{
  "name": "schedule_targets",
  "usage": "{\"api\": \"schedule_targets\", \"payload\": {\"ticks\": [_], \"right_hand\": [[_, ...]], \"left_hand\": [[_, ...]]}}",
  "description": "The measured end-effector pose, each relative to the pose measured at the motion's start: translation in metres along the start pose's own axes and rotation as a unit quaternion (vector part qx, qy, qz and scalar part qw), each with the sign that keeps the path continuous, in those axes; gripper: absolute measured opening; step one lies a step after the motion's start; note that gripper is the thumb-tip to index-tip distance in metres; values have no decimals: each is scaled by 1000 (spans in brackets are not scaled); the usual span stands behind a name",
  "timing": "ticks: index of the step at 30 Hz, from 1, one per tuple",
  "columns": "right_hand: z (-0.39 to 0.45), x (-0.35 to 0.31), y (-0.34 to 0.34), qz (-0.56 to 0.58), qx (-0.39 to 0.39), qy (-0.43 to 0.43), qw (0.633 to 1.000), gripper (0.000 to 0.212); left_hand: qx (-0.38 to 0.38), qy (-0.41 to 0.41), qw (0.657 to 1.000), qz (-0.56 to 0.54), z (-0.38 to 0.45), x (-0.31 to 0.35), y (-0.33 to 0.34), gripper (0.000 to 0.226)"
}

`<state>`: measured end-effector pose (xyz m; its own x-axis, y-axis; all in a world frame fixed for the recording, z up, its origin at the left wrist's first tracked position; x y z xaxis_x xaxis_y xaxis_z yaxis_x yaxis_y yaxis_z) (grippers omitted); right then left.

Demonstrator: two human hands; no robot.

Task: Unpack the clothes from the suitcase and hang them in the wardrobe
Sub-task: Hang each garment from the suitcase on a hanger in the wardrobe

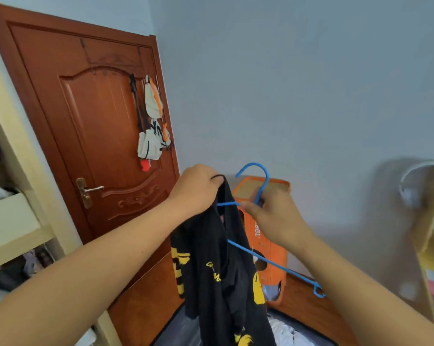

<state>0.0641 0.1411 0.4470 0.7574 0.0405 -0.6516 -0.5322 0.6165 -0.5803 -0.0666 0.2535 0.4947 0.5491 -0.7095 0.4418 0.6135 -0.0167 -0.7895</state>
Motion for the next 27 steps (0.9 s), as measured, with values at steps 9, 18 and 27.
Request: {"api": "schedule_targets", "payload": {"ticks": [9, 18, 27], "right_hand": [[-6, 8, -65, 191, 114, 9, 975, 20], [-69, -27, -39, -40, 297, -148, 942, 5], [-58, 86, 84, -101, -27, -56, 993, 42]], "left_hand": [[-24, 275, 948, 155, -5, 78, 4, 44], [34, 246, 910, 332, 16, 60, 0, 44], [66, 158, 946, 275, 8, 7, -53, 47]]}}
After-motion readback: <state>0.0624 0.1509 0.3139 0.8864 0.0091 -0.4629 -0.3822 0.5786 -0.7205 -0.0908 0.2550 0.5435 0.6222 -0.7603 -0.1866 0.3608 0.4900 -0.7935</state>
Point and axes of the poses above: each hand's wrist, its own z-axis towards the middle knuckle, its own y-axis out of the palm, x = y × z, the point moved 10 cm from there along z, towards the middle knuckle
